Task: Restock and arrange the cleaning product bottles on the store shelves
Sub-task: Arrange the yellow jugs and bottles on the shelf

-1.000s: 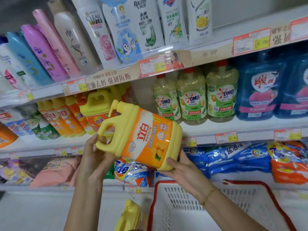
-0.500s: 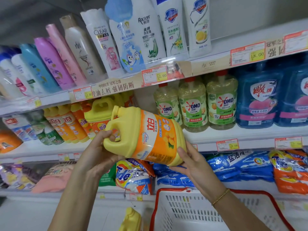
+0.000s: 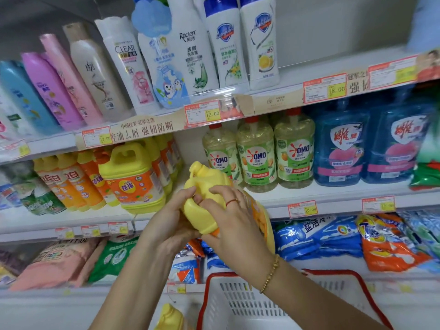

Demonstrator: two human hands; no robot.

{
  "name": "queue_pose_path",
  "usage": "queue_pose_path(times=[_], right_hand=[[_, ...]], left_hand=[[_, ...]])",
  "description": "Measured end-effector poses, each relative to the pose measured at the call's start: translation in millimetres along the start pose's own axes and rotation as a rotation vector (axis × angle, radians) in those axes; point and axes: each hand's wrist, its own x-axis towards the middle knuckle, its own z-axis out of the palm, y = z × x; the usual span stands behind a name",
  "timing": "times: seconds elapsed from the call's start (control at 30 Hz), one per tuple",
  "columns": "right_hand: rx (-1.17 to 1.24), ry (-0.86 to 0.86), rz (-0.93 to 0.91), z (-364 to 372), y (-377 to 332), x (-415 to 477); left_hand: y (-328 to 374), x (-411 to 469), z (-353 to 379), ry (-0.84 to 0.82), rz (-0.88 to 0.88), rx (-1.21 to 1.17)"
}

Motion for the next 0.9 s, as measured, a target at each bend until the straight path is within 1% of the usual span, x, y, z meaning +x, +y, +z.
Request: queue_pose_path(times=[0.1,0.17,0.3,0.37,0.47,0.57,0.63,0.67,0.7,0.77,0.8,0.83,0.87,0.9], right_hand=[[0.142,0.017,0.115,-12,-3,9],[0.19,0.035,0.173,-19,-5,17],[0.15,-0.007,0.286,-24,-9,38],[0.176,-0.025,0.338,-29,-10,50],[0.334,-0.084,0.446,-45,-7,64],[0.48,-0.087,0.547,-72,-6,75],[0.654,-0.055,0.638,-88,-2,79],[0.745,-0.035,0.676,-95,0,81],[0.817,-0.013,0.698,-99,2,83],[0.927,0.017,0.697,-104,2,90],[0.978,0.025,0.684,-104,1,94],[1.037,0.036,0.668,-104,1,99],[1.101,0.052,0.654,-104,2,103],[1.179,0.069,0.649,-104,5,106]], left_hand=[[1,3,5,-0.056,-0.064,0.065],[5,2,12,-0.075,-0.084,0.09],[17,7,27,-0.051,-0.078,0.124],[22,12,29,-0.073,-0.069,0.162],[31,11,30,-0.185,-0.064,0.2],[41,11,23,-0.267,0.019,0.23],[37,13,8,-0.263,0.037,0.073],[28,15,0,-0.218,0.021,0.017],[12,17,-11,-0.139,-0.019,0.023],[-27,17,-29,0.025,-0.18,0.081],[-46,14,-35,0.048,-0.285,0.044],[-61,13,-38,0.012,-0.377,-0.044],[-70,12,-39,-0.059,-0.435,-0.181],[-74,9,-37,-0.138,-0.446,-0.34]])
